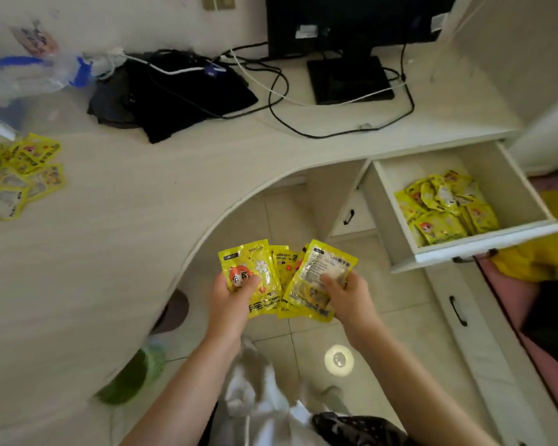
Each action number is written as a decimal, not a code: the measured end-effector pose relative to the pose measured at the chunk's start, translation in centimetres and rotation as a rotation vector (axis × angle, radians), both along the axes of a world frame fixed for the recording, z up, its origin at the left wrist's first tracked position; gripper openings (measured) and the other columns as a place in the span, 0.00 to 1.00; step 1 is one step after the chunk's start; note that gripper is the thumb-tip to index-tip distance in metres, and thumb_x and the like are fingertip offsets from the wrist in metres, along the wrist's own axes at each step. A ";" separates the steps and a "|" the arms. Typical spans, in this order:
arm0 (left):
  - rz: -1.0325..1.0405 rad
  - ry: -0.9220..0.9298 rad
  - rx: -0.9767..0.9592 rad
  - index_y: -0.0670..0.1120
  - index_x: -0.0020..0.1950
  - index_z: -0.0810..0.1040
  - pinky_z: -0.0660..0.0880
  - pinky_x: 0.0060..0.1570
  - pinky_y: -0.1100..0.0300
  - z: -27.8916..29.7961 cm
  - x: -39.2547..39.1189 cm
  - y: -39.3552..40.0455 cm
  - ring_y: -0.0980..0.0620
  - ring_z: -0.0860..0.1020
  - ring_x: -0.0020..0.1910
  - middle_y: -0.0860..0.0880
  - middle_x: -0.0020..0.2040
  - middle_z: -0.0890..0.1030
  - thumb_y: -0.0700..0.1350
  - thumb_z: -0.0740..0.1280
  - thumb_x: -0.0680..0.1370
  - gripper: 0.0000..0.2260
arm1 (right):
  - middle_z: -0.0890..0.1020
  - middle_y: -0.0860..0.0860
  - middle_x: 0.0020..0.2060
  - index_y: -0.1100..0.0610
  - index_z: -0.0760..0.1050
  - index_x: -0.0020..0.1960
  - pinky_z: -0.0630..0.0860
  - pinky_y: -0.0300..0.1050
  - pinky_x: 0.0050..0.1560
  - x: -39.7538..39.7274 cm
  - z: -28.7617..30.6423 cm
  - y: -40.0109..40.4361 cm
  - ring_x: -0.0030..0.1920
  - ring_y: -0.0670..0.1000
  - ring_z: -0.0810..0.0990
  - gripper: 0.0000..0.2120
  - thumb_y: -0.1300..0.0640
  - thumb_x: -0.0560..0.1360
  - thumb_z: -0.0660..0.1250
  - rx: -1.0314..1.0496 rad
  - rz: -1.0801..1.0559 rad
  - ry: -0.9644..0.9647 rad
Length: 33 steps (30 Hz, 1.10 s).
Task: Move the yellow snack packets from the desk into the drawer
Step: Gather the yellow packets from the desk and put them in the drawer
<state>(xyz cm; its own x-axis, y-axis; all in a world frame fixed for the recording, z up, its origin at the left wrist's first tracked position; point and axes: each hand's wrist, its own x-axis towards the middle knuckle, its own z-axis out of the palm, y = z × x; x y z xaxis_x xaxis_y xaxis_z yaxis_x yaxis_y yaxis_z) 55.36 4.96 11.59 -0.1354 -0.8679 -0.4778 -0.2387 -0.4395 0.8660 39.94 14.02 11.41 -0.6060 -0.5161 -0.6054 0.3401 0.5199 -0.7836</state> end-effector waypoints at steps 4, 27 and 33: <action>-0.113 -0.009 0.025 0.47 0.51 0.78 0.74 0.42 0.59 -0.6 -4.5 7.0 0.54 0.79 0.43 0.50 0.45 0.83 0.43 0.71 0.74 0.07 | 0.84 0.52 0.47 0.54 0.76 0.52 0.81 0.53 0.52 -3.7 0.2 8.3 0.47 0.52 0.84 0.06 0.62 0.79 0.63 -0.009 -0.115 -0.016; -0.513 -0.048 0.107 0.48 0.55 0.78 0.75 0.55 0.53 -2.8 -30.2 15.5 0.50 0.80 0.52 0.50 0.51 0.83 0.45 0.72 0.74 0.11 | 0.83 0.56 0.52 0.59 0.74 0.59 0.81 0.55 0.51 -25.3 -0.7 22.1 0.50 0.55 0.83 0.10 0.60 0.79 0.63 0.033 -0.500 -0.039; -0.526 -0.022 0.112 0.50 0.52 0.79 0.73 0.46 0.58 -3.0 -36.5 11.8 0.53 0.81 0.50 0.51 0.49 0.84 0.44 0.72 0.74 0.08 | 0.83 0.52 0.48 0.56 0.74 0.57 0.80 0.46 0.39 -31.9 -0.6 18.7 0.45 0.50 0.83 0.07 0.59 0.79 0.63 0.053 -0.455 -0.034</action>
